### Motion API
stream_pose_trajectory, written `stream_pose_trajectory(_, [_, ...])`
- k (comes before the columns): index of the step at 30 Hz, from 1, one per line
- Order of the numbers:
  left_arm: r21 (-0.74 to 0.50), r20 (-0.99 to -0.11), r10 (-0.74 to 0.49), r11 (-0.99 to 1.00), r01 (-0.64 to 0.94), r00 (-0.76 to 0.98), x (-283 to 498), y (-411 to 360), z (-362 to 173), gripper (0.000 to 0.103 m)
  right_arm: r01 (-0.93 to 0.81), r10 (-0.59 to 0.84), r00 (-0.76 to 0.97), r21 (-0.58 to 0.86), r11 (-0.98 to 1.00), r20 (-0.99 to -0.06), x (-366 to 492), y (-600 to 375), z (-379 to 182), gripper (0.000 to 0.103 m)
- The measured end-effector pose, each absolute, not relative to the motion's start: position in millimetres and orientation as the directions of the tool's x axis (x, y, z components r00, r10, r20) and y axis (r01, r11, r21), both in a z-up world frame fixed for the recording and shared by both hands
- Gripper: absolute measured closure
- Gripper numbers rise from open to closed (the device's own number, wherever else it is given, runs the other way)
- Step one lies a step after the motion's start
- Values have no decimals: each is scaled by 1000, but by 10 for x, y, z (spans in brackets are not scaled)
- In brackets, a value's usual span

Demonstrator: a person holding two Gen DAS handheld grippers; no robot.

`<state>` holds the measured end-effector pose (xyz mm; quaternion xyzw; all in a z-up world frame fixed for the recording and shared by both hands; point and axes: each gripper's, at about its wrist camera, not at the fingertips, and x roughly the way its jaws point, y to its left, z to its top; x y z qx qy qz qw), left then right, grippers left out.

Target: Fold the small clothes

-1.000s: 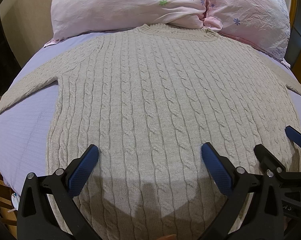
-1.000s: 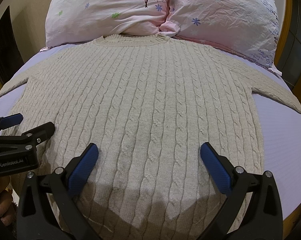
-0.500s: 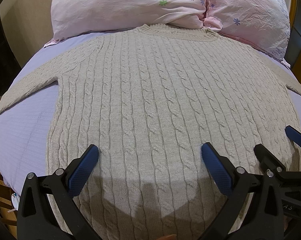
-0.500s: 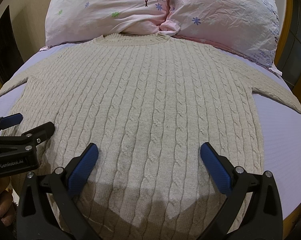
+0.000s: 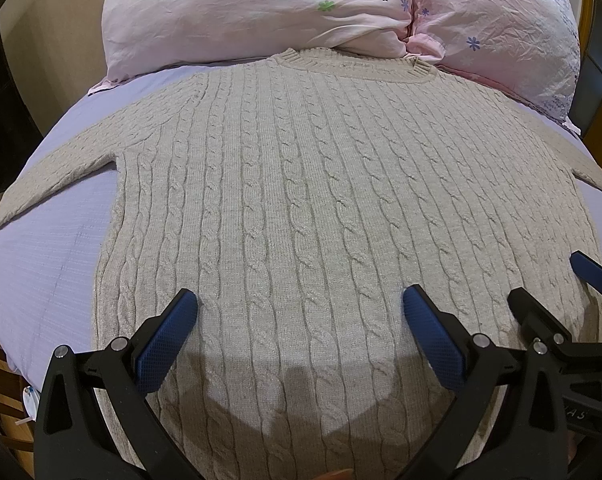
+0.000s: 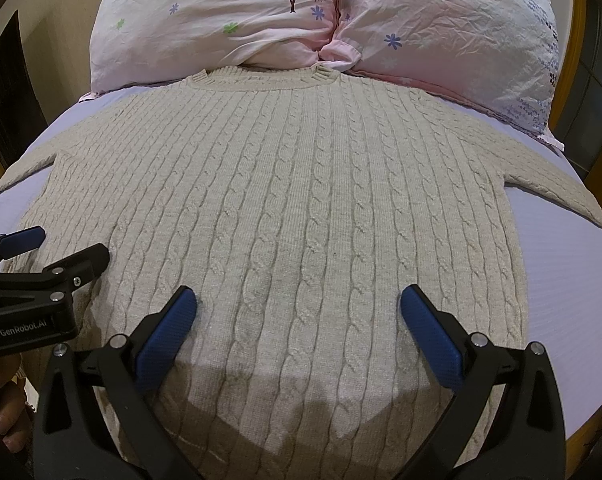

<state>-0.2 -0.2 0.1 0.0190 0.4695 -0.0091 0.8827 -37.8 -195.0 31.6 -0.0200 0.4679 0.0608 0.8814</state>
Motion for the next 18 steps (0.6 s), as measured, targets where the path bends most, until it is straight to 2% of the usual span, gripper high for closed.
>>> stream_pose_trajectory(18, [24,-833,2,999,33,554,15,-29,-21,1,-124,83,544,18,992,-835,-361,-1972,293,2])
